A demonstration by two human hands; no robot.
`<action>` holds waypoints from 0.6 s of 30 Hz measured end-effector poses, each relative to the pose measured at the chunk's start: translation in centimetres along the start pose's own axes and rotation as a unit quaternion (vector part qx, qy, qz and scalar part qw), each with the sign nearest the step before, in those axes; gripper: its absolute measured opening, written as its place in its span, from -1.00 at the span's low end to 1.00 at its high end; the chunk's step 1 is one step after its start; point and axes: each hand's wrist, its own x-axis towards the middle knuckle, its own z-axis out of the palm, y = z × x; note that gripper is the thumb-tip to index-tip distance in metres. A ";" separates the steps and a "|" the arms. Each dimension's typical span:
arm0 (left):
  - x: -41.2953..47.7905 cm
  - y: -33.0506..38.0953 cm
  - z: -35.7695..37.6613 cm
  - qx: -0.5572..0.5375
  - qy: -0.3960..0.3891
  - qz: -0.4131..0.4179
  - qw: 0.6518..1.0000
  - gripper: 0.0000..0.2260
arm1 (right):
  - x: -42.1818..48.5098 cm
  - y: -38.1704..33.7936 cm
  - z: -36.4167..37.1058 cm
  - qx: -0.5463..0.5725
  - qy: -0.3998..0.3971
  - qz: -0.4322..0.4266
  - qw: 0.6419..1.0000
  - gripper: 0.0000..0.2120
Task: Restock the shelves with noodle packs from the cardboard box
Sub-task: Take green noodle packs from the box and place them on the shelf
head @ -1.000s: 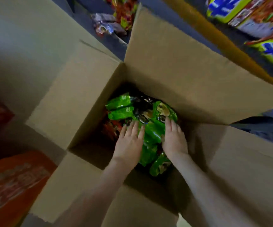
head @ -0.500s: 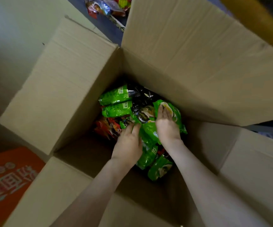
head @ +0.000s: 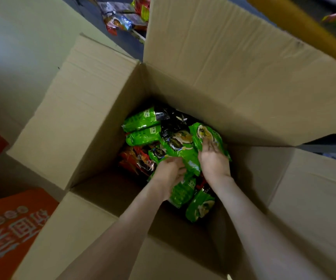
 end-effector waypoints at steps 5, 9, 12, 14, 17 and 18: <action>-1.2 0.4 1.6 -0.124 -0.050 -0.035 0.990 -0.61 | -4.1 0.0 -1.4 0.062 0.111 -0.081 0.989 -0.45; -5.6 1.9 3.5 -0.168 -0.030 -0.038 0.985 -0.71 | -9.7 -1.0 -5.7 0.099 0.145 -0.164 0.971 -0.47; -11.1 2.5 3.9 -0.120 0.070 -0.028 0.990 -0.89 | -13.2 -1.3 -11.8 0.177 0.097 -0.175 0.964 -0.67; -15.2 2.8 3.5 -0.101 0.075 -0.021 0.992 -0.84 | -15.5 -1.1 -17.0 0.293 0.000 -0.124 0.948 -0.64; -22.1 3.8 2.6 -0.069 0.045 0.014 0.997 -0.78 | -18.8 0.0 -23.6 0.366 -0.048 -0.055 0.928 -0.42; -24.6 4.3 2.4 -0.061 0.021 0.027 0.998 -0.77 | -19.7 0.4 -25.6 0.356 -0.038 -0.054 0.932 -0.26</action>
